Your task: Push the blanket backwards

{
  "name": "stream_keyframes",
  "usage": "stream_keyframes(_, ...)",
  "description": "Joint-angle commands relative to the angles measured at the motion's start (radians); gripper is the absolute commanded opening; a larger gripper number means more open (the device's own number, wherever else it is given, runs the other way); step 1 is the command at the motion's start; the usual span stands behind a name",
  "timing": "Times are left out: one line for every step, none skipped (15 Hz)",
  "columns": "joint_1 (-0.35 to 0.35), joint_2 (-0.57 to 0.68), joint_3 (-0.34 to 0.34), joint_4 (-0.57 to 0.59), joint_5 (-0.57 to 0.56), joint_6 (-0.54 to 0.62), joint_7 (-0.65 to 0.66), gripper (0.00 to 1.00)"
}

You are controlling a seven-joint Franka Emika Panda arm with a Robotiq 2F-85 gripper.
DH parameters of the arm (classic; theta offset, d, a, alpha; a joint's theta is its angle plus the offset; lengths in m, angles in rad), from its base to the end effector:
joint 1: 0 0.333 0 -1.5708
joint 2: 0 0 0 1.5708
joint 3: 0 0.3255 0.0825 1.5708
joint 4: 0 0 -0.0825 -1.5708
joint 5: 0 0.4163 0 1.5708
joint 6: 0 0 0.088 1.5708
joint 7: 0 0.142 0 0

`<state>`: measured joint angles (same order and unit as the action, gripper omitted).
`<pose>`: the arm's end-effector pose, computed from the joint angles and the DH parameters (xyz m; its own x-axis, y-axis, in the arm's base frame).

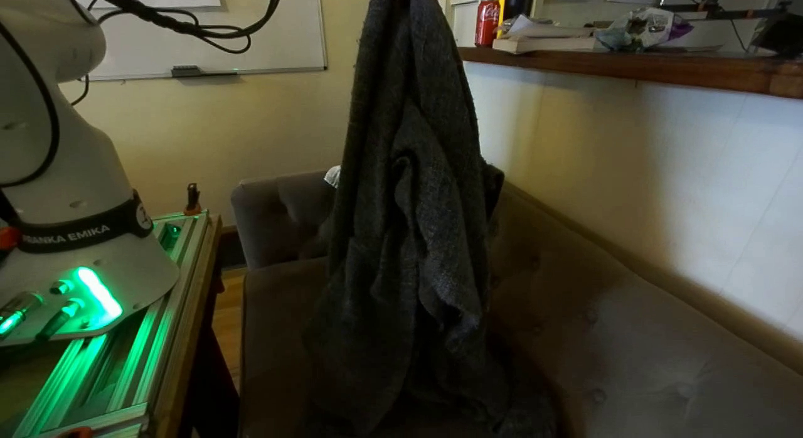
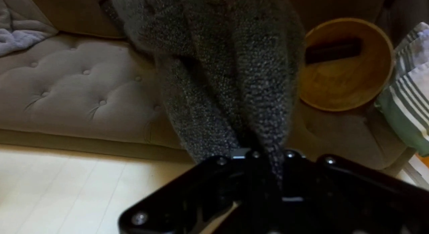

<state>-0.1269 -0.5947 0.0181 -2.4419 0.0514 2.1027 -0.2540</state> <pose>0.4280 -0.0424 0.4995 0.9595 0.1219 0.2540 0.1194 -0.9925 0.0253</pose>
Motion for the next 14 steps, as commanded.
stream_keyframes(0.048, 0.003, -0.047, 0.000, -0.027, 0.000, 0.022, 0.05)
stream_keyframes(0.047, -0.001, -0.056, -0.002, -0.025, -0.001, 0.019, 0.05)
stream_keyframes(0.046, -0.006, -0.062, -0.003, -0.025, -0.001, 0.018, 0.01)
stream_keyframes(0.029, 0.040, -0.051, 0.028, -0.042, -0.006, 0.062, 0.01)
stream_keyframes(0.024, 0.099, -0.040, 0.062, -0.059, -0.034, 0.093, 0.01)
stream_keyframes(0.007, 0.149, -0.014, 0.079, -0.101, -0.033, 0.152, 0.01)
stream_keyframes(-0.004, 0.202, 0.009, 0.091, -0.137, -0.003, 0.218, 0.01)
stream_keyframes(-0.004, 0.257, 0.018, 0.110, -0.155, 0.008, 0.278, 0.01)
stream_keyframes(0.012, 0.322, 0.021, 0.132, -0.144, 0.022, 0.328, 0.01)
stream_keyframes(0.022, 0.378, 0.028, 0.159, -0.136, 0.031, 0.377, 0.01)
stream_keyframes(0.028, 0.439, 0.034, 0.188, -0.136, 0.044, 0.426, 0.01)
stream_keyframes(0.034, 0.489, 0.034, 0.220, -0.131, 0.047, 0.460, 0.01)
stream_keyframes(0.040, 0.544, 0.028, 0.253, -0.127, 0.050, 0.475, 0.01)
stream_keyframes(0.047, 0.591, 0.011, 0.284, -0.098, 0.048, 0.449, 0.01)
